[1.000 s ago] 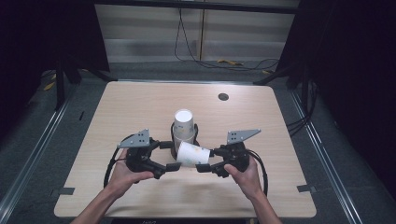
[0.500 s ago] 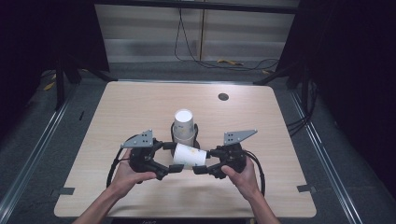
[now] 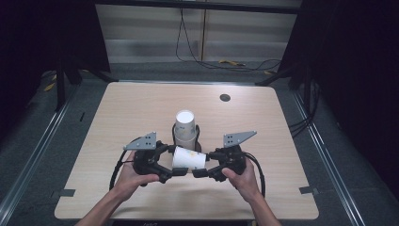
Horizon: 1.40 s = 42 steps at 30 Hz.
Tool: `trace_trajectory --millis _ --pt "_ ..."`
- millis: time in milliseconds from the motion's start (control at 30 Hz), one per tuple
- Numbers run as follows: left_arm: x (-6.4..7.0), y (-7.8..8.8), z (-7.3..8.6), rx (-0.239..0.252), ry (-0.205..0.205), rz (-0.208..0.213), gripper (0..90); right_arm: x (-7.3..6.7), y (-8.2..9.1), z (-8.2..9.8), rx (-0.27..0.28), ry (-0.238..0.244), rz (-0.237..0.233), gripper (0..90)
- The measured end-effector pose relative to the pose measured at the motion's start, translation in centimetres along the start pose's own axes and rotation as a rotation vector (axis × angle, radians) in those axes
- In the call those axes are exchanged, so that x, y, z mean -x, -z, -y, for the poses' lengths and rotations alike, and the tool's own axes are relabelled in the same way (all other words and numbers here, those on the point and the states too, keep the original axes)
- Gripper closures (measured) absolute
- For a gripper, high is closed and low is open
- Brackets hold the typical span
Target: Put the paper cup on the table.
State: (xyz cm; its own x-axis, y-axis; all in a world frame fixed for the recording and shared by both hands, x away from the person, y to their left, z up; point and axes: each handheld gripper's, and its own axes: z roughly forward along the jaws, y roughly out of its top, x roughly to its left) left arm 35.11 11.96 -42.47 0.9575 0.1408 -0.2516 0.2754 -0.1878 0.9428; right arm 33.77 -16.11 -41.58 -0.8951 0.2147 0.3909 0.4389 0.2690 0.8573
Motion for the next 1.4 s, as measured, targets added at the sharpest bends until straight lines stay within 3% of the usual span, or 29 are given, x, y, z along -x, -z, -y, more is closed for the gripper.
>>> trace_trajectory --millis 633,867,1400 --pt "-0.25 -0.18 0.13 -0.014 0.009 0.029 19.1 0.18 -0.31 0.21 -0.011 0.002 -0.005 35.7" --pt "-0.30 -0.27 0.07 -0.022 -0.005 0.033 24.6 0.35 -0.65 0.35 -0.050 0.004 0.048 27.5" --pt "-0.94 0.24 -0.04 -0.054 0.001 -0.034 25.1 0.94 -0.36 0.70 -0.053 -0.008 0.135 17.5"
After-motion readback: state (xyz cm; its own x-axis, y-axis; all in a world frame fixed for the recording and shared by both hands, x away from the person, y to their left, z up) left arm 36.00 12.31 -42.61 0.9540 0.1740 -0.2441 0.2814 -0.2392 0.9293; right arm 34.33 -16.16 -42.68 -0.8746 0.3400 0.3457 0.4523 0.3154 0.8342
